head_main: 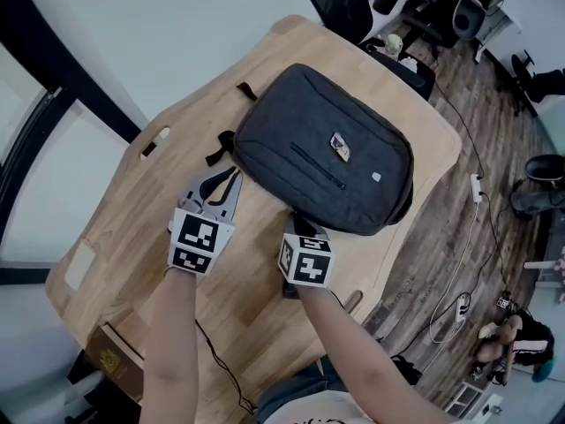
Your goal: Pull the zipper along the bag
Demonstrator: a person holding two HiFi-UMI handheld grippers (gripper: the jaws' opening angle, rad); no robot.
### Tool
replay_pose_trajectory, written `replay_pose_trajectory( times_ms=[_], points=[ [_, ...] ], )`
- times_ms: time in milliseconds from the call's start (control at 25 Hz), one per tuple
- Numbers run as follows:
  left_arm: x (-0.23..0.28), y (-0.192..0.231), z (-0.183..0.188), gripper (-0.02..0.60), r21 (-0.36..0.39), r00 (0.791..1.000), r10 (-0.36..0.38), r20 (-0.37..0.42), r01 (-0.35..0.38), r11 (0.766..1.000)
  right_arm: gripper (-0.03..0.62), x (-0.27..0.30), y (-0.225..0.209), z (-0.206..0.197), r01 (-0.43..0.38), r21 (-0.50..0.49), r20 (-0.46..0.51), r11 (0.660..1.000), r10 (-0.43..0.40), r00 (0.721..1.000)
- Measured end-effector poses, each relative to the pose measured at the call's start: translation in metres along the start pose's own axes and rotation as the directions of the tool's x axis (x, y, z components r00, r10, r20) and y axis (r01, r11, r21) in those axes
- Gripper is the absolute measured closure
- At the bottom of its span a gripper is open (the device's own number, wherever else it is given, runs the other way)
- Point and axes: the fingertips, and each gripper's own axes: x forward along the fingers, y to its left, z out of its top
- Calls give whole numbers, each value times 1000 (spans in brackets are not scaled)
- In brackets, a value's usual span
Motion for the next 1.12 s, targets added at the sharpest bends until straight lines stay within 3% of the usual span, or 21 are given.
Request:
replay_pose_trajectory(
  times_ms=[160, 320, 440, 680, 840, 960, 1120],
  points=[
    [9, -21, 5, 561, 31, 999, -35, -20, 35, 999, 537, -20, -4, -16, -60, 49, -44, 997, 62, 997],
    [20, -42, -7, 552, 58, 995, -46, -90, 51, 997, 537, -35, 3, -36, -108, 20, -79, 994, 109, 991],
    [26, -47, -19, 419, 48, 984, -41, -171, 50, 998, 537, -39, 10, -46, -138, 13, -91, 990, 138, 986],
    [37, -45, -43, 405, 87, 951, 24, -307, 3, 996, 537, -33, 9, -53, -140, 12, -131, 990, 140, 981],
    [43, -45, -52, 405, 75, 925, 52, -376, -25, 997, 536, -37, 7, -53, -141, -16, -130, 990, 138, 982],
    [46, -43, -56, 404, 56, 921, 32, -389, -12, 998, 536, -44, 1, -54, -125, -85, -116, 988, 115, 987],
    [46, -43, -58, 403, 43, 925, 23, -380, -7, 999, 536, -57, -10, -58, -123, -93, -117, 988, 112, 987]
  ],
)
